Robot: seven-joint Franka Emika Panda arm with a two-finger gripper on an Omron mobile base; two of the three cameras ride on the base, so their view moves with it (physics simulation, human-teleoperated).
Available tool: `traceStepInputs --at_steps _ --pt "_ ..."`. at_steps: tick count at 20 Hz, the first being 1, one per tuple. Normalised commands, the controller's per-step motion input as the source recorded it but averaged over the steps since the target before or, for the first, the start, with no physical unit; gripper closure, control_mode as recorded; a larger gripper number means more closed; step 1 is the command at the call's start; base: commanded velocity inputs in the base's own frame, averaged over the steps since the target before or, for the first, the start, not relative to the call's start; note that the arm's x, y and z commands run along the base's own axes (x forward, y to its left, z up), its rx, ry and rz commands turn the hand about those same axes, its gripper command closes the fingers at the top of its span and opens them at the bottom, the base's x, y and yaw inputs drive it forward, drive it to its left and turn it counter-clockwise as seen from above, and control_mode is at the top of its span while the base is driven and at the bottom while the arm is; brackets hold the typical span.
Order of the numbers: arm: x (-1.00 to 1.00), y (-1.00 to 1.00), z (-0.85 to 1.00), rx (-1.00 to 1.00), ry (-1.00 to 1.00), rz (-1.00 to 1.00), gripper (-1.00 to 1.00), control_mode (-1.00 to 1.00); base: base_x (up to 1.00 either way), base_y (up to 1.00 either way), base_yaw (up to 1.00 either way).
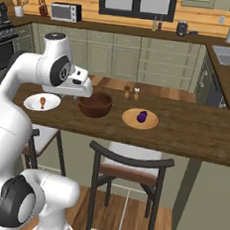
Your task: Pick the chicken drumstick and eggplant from their plates and place them in the bowl. Then put the bowl in the fridge.
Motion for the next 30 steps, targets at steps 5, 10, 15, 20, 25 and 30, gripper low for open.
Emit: traceStepInputs --at_steps 5,10,15,20,25,30 --pt "0.00 0.00 0.00 0.00 0.00 0.00 -1.00 1.00 0.03 0.01 0.00" --pt "0.00 0.00 0.00 0.00 0.00 0.00 -1.00 1.00 0.20 0.38 -0.02" --pt "0.00 0.00 0.00 0.00 0.00 0.00 -1.00 1.00 0.52 0.59 -0.01" --pt "0.00 0.00 0.00 0.00 0.00 0.00 -1.00 1.00 0.55 0.10 0.00" --pt "0.00 0.00 0.00 0.00 0.00 0.00 -1.00 1.00 0.80 0.00 0.00" --pt "0.00 0.00 0.00 0.00 0.00 0.00 -1.00 1.00 0.85 0.00 0.00"
